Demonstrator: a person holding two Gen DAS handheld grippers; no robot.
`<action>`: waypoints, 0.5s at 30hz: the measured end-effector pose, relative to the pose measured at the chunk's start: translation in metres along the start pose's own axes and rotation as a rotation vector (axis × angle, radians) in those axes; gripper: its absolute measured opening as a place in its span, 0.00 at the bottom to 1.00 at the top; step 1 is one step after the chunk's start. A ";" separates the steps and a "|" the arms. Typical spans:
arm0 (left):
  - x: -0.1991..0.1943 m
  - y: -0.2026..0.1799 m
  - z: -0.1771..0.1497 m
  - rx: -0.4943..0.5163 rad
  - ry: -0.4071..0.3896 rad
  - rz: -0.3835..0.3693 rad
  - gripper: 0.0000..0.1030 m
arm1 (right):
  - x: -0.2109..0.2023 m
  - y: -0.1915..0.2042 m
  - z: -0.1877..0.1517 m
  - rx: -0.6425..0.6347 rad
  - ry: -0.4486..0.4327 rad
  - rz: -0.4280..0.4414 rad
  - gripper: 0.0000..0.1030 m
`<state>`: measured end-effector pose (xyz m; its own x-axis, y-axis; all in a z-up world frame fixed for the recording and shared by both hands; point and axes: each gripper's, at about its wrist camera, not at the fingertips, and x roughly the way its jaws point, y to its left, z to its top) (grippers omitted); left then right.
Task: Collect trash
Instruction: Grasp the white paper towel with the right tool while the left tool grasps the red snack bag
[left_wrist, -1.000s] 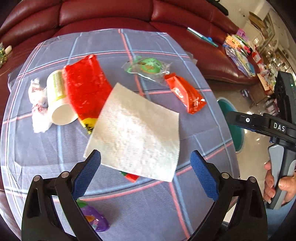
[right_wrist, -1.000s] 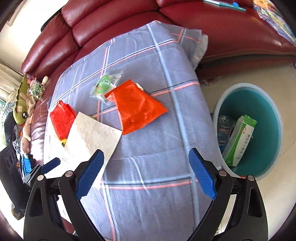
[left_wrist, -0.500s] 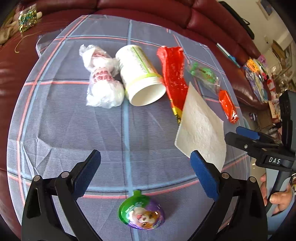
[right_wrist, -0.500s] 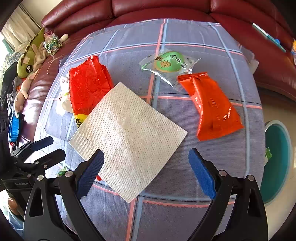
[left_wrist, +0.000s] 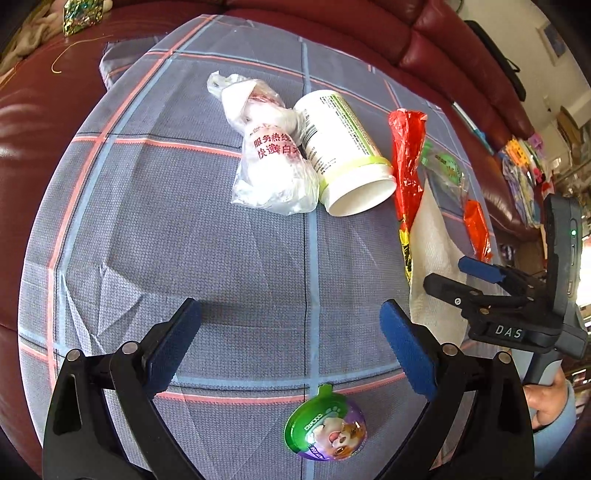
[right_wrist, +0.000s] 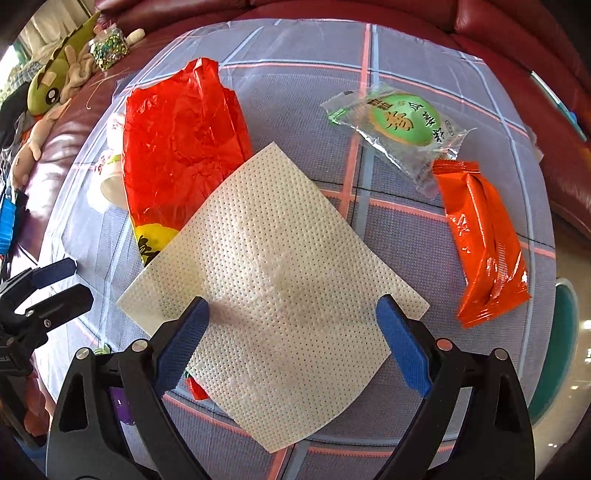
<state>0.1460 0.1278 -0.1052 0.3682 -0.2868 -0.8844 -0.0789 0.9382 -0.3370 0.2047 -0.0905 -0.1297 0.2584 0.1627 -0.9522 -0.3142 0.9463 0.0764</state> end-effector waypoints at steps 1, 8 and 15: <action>0.000 -0.001 0.000 0.002 0.001 -0.001 0.94 | -0.001 0.002 -0.001 -0.014 -0.004 -0.012 0.80; 0.010 -0.024 0.005 0.027 0.013 -0.028 0.94 | -0.015 -0.009 -0.015 0.006 -0.021 0.011 0.19; 0.024 -0.071 0.006 0.112 0.024 -0.069 0.94 | -0.021 -0.044 -0.041 0.168 0.011 0.182 0.12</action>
<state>0.1660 0.0555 -0.1008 0.3470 -0.3546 -0.8683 0.0499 0.9315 -0.3604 0.1754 -0.1470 -0.1250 0.2013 0.3327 -0.9213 -0.1983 0.9349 0.2943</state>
